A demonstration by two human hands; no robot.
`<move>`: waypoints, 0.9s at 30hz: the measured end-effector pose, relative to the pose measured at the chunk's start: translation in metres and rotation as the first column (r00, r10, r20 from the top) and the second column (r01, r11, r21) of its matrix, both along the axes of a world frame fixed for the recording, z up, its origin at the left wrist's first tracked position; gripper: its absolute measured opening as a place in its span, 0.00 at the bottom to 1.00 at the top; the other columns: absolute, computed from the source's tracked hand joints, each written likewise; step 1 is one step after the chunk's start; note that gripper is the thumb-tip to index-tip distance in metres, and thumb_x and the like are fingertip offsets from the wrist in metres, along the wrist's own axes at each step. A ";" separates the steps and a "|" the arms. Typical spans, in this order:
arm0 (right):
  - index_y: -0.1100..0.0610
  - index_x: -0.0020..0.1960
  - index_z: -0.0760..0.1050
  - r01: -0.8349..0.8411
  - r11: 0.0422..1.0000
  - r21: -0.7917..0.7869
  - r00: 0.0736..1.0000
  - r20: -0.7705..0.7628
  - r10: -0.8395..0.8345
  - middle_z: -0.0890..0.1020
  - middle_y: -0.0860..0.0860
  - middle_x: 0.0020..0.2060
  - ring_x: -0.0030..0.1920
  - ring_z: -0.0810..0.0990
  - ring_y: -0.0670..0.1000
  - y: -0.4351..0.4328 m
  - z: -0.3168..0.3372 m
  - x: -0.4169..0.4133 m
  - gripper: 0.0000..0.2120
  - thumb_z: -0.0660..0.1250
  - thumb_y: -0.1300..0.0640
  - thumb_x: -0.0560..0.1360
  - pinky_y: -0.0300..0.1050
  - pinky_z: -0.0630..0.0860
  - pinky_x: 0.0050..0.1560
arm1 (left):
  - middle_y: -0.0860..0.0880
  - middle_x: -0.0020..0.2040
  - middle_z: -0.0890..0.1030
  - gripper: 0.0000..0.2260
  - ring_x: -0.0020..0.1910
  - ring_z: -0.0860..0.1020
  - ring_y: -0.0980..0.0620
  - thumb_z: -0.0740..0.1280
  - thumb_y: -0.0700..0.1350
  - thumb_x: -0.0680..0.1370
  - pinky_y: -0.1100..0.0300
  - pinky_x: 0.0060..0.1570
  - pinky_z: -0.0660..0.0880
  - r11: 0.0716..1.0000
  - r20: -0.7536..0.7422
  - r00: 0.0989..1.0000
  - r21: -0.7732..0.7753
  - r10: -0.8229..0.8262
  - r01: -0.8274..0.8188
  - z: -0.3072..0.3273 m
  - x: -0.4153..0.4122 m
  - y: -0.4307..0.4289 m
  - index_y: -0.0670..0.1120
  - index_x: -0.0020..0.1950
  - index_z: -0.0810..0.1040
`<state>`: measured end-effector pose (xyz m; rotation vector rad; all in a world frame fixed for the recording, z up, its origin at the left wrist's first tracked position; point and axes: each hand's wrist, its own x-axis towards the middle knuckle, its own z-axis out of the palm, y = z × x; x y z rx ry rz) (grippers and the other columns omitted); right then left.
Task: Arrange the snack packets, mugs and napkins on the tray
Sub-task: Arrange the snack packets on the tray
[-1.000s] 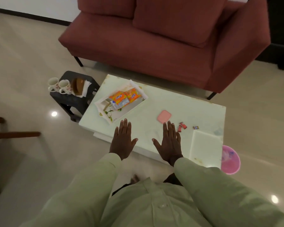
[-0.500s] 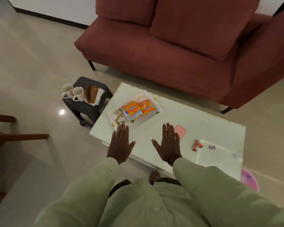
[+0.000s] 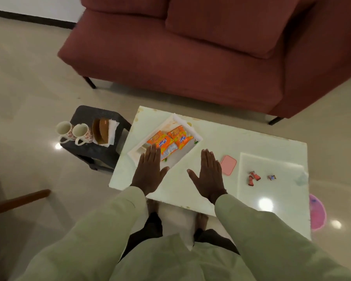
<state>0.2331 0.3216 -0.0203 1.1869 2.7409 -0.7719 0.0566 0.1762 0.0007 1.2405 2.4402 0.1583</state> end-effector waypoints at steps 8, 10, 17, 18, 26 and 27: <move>0.58 0.80 0.50 0.396 0.889 -0.230 0.910 -0.028 -0.413 0.62 0.56 0.77 0.77 0.60 0.55 -0.004 -0.027 -0.077 0.40 0.62 0.40 0.78 0.51 0.57 0.76 | 0.43 0.80 0.55 0.32 0.79 0.51 0.44 0.57 0.58 0.82 0.46 0.76 0.53 0.992 0.152 0.981 0.050 -0.122 0.115 -0.041 -0.087 0.033 0.43 0.80 0.52; 0.56 0.80 0.49 0.453 0.835 -0.312 0.876 -0.019 -0.483 0.62 0.55 0.77 0.77 0.60 0.55 0.000 -0.039 -0.093 0.40 0.62 0.40 0.78 0.53 0.58 0.75 | 0.43 0.79 0.58 0.30 0.79 0.54 0.44 0.57 0.57 0.82 0.46 0.75 0.54 0.990 0.180 0.974 0.051 -0.138 0.130 -0.056 -0.105 0.043 0.43 0.79 0.55; 0.54 0.78 0.58 0.584 0.544 -0.603 0.692 0.020 -0.721 0.70 0.53 0.73 0.71 0.69 0.52 0.041 -0.105 -0.146 0.33 0.66 0.44 0.78 0.43 0.66 0.63 | 0.42 0.72 0.71 0.25 0.72 0.68 0.42 0.58 0.54 0.82 0.48 0.69 0.65 0.995 0.235 0.968 0.073 -0.090 0.074 -0.130 -0.146 0.088 0.43 0.76 0.64; 0.54 0.76 0.61 0.601 0.507 -0.618 0.660 0.027 -0.750 0.72 0.53 0.71 0.70 0.71 0.52 0.048 -0.119 -0.153 0.31 0.66 0.46 0.78 0.43 0.66 0.60 | 0.42 0.70 0.73 0.24 0.69 0.71 0.42 0.58 0.54 0.82 0.49 0.67 0.68 0.994 0.240 0.968 0.090 -0.080 0.060 -0.143 -0.149 0.096 0.43 0.75 0.66; 0.61 0.64 0.75 0.663 0.173 -0.729 0.321 0.067 -0.945 0.83 0.54 0.53 0.46 0.81 0.50 0.084 -0.223 -0.196 0.20 0.68 0.52 0.77 0.40 0.75 0.39 | 0.42 0.62 0.80 0.21 0.60 0.76 0.39 0.56 0.55 0.83 0.43 0.60 0.70 0.990 0.162 0.987 0.136 0.001 -0.024 -0.238 -0.169 0.170 0.45 0.71 0.72; 0.61 0.63 0.76 0.650 0.121 -0.750 0.271 0.080 -0.959 0.84 0.55 0.52 0.44 0.82 0.50 0.086 -0.230 -0.199 0.19 0.68 0.51 0.77 0.38 0.75 0.35 | 0.42 0.62 0.80 0.20 0.60 0.76 0.39 0.55 0.54 0.83 0.43 0.60 0.70 0.991 0.141 0.990 0.130 -0.002 -0.016 -0.245 -0.172 0.178 0.46 0.71 0.72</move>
